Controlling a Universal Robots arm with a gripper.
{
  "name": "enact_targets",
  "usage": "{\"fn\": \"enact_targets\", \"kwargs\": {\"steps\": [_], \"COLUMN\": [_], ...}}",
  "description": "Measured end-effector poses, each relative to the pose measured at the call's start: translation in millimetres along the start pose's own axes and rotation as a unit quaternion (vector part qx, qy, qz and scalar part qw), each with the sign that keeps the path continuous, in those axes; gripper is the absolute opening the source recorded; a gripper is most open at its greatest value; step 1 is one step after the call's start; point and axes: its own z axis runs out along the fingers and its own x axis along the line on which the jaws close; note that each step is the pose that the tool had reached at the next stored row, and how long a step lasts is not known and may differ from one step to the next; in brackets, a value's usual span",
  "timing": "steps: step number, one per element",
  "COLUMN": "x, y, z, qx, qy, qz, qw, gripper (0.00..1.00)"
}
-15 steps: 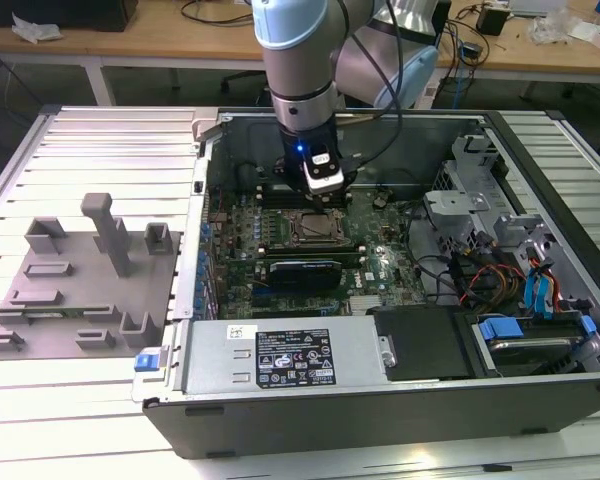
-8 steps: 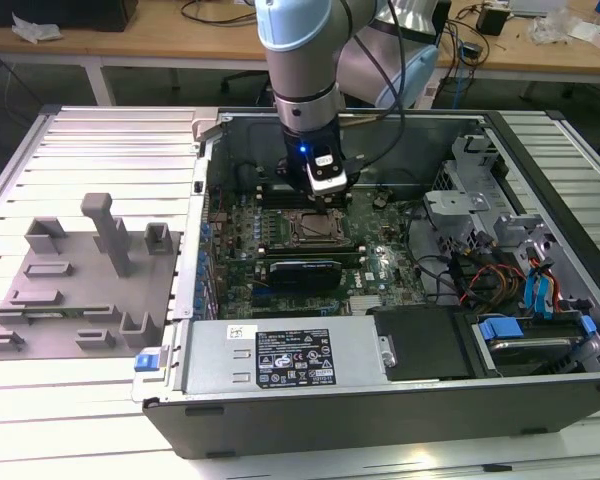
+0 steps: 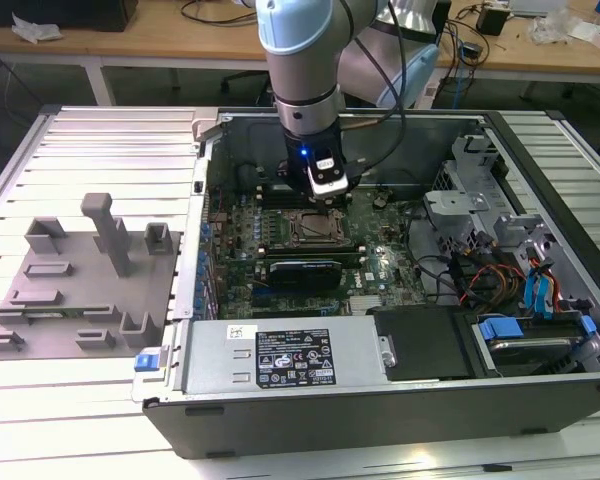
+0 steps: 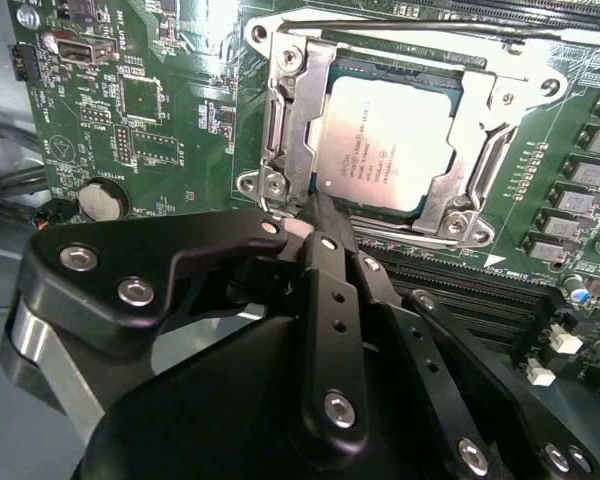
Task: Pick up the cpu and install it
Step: 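Install the first cpu locking lever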
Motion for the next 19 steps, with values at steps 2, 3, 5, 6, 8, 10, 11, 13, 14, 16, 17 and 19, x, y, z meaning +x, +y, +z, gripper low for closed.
{"fn": "enact_targets", "kwargs": {"steps": [2,3,5,6,8,10,11,13,14,16,17,19], "x": [-1.0,-1.6,-3.1,-3.6,-4.5,-4.8,-4.9,-4.8,-4.8,-4.7,-4.7,-4.7], "y": [0.3,0.6,1.2,1.4,1.8,2.7,3.6,4.4,4.9,5.7,5.9,6.2], "z": [0.2,0.4,0.8,0.9,1.0,1.1,1.3,1.4,1.5,1.6,1.6,1.7], "qx": [-0.0004,-0.0004,-0.0005,-0.0004,-0.0003,-0.0001,-0.0002,-0.0004,-0.0004,-0.0004,-0.0004,-0.0004], "qy": [0.0001,0.0001,0.0001,0.0001,0.0001,0.0001,0.0001,0.0001,0.0001,0.0001,0.0001,0.0001], "qz": [0.000,0.000,0.000,0.000,0.000,0.000,0.000,0.000,0.000,0.000,0.000,0.000], "qw": [1.0000,1.0000,1.0000,1.0000,1.0000,1.0000,1.0000,1.0000,1.0000,1.0000,1.0000,1.0000], "gripper": [0.11,0.11,0.11,0.11,0.11,0.11,0.11,0.11,0.11,0.11,0.11,0.11]}}
